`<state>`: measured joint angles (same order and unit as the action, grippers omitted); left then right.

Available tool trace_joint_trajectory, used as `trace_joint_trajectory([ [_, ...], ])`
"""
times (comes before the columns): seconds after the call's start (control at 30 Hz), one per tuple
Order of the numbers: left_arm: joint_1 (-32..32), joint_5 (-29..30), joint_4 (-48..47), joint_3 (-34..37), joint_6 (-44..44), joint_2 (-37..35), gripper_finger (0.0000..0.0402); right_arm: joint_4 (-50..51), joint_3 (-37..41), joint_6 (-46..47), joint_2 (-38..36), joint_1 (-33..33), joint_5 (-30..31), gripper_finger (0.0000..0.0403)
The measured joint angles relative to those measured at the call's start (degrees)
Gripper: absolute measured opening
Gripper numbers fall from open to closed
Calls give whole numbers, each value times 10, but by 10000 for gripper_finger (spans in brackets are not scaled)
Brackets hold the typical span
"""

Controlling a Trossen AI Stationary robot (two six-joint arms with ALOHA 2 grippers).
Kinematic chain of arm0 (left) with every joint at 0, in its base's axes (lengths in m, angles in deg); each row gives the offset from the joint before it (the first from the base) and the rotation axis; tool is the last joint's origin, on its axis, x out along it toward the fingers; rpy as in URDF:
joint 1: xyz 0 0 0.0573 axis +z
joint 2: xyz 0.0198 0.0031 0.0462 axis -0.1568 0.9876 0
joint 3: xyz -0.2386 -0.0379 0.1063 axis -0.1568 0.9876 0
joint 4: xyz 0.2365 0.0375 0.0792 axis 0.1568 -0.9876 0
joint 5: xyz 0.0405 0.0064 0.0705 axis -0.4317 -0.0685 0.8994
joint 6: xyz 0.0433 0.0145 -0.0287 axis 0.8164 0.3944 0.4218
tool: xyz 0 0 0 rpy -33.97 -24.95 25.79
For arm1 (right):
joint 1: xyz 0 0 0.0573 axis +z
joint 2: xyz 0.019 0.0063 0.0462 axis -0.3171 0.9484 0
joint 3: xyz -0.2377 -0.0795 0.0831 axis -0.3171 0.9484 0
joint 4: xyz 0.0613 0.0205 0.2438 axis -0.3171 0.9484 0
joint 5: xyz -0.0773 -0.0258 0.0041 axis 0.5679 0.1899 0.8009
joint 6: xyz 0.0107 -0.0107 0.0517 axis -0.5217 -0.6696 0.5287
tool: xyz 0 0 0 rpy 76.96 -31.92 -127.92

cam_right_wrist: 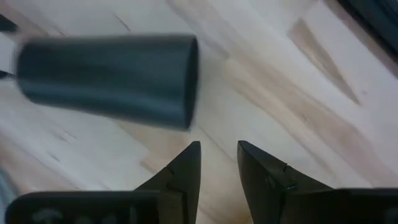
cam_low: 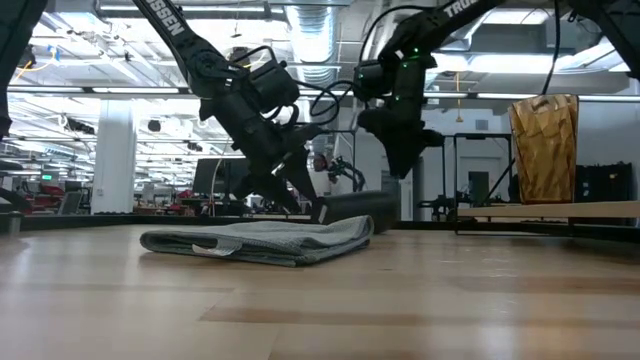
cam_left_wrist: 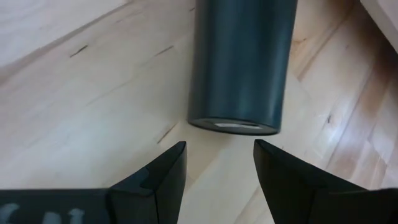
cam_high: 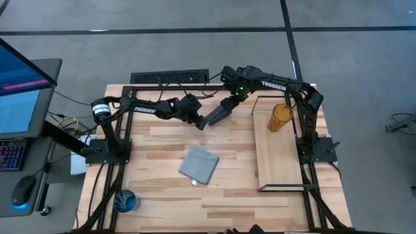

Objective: Stack small to large cups/mugs on shelf
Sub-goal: Put the black cup on the shelf

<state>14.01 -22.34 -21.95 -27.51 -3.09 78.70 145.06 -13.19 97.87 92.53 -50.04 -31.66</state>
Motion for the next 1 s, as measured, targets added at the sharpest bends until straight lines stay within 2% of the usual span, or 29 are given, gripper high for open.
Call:
trace_joint_trajectory([
  [0.17,-2,-2,-1,0,0,0,178,-44,18,14,0,0,-53,127],
  [0.47,-13,0,1,0,0,0,178,-88,23,48,0,-6,-53,127],
  [0.63,-13,3,1,0,1,0,178,-124,23,37,0,-13,-53,127],
  [0.8,-12,23,0,0,7,0,178,-137,23,47,0,-24,-55,127],
  [1.0,-9,76,-34,0,10,0,178,-151,22,48,0,-22,-56,127],
])
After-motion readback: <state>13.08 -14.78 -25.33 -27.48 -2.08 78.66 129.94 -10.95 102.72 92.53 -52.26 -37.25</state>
